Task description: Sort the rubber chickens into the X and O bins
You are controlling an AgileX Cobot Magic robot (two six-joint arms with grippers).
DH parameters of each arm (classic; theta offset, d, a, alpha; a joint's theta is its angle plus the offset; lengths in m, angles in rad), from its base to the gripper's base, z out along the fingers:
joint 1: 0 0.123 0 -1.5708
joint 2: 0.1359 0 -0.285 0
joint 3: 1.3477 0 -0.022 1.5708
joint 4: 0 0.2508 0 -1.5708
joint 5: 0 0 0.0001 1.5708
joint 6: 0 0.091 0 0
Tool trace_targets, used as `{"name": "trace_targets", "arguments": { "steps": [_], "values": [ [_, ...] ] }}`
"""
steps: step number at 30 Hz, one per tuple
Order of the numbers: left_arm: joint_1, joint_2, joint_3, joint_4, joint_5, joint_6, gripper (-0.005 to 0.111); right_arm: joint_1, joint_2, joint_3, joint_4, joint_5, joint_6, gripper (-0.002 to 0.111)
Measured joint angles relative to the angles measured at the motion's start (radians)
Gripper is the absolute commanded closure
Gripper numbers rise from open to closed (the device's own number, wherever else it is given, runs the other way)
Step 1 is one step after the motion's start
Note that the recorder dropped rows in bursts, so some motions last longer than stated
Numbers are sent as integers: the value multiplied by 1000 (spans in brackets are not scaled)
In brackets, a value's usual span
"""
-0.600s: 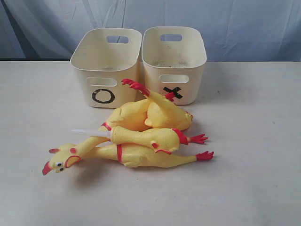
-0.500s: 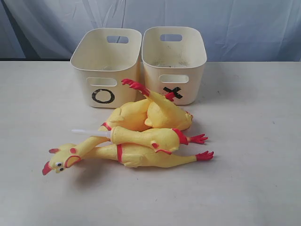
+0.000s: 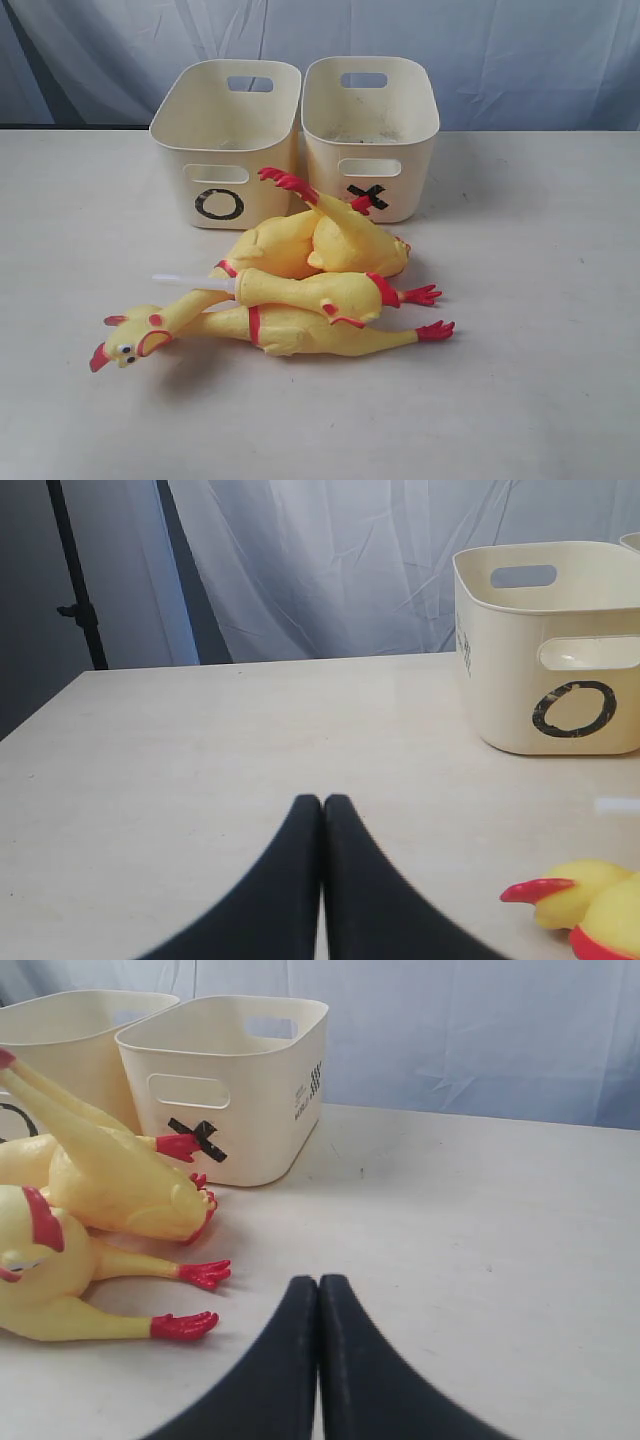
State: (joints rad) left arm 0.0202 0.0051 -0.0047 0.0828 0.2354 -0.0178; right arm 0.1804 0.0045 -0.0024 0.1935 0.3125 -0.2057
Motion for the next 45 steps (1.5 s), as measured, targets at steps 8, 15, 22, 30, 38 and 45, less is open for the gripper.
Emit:
{"name": "trace_targets", "arguments": {
  "steps": [8,15,22,30,38,45],
  "values": [
    [0,0,0,0,0,0,107,0,0,0,2,0,0,109],
    [0,0,0,0,0,0,107,0,0,0,4,0,0,109],
    [0,0,0,0,0,0,107,0,0,0,-1,-2,2,109],
    [0,0,0,0,0,0,107,0,0,0,-98,-144,0,109],
    [0,0,0,0,0,0,107,0,0,0,196,-288,0,109],
    [0,0,0,0,0,0,107,0,0,0,402,-323,0,109]
  ]
}}
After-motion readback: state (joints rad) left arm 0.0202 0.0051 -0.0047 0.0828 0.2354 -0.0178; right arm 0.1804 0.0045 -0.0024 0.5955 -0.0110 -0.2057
